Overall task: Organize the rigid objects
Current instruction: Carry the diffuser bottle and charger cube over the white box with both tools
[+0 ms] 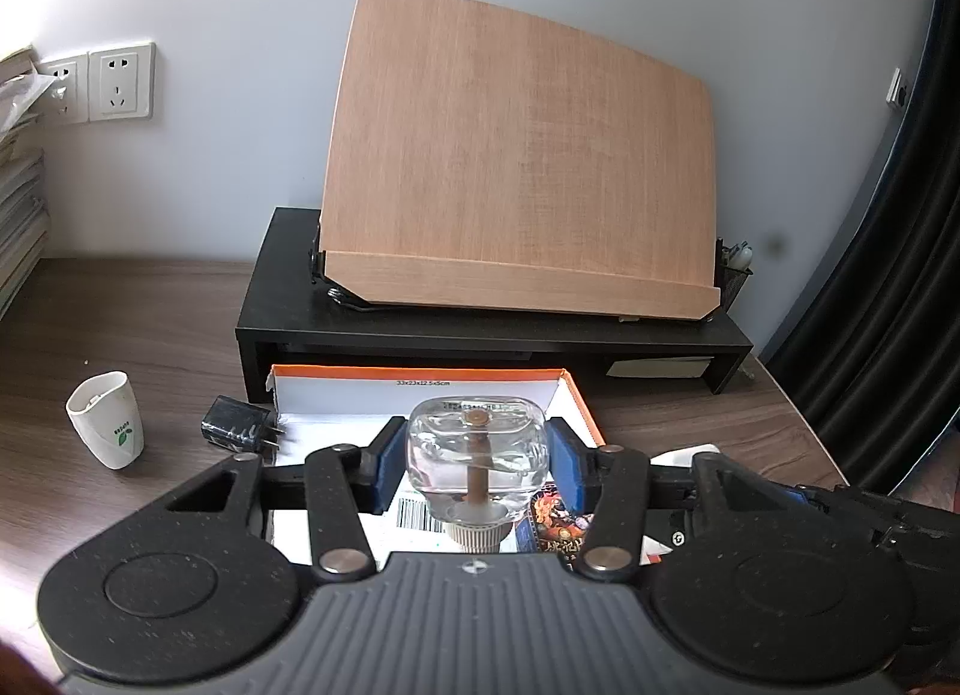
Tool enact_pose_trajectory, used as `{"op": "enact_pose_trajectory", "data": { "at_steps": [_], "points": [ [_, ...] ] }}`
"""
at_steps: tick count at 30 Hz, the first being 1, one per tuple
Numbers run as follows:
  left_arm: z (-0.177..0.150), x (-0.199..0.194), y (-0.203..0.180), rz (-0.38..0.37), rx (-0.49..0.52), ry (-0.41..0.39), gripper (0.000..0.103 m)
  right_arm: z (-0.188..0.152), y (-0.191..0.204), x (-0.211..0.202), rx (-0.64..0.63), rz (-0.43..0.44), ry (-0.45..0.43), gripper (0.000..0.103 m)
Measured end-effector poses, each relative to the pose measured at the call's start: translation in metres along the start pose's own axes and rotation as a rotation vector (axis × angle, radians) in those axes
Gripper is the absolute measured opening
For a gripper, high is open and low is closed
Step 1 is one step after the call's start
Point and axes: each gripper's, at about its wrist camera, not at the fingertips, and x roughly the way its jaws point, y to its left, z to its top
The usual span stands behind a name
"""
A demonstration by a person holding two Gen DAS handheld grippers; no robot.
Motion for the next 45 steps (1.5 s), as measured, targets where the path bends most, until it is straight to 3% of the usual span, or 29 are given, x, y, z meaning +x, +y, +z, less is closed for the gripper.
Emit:
{"op": "enact_pose_trajectory", "data": {
  "at_steps": [45],
  "points": [
    [0.0012, 0.0074, -0.0041, -0.02, 0.021, 0.006, 0.05, -0.0012, 0.0057, 0.0062, -0.012, 0.011, 0.016, 0.071]
  ]
}}
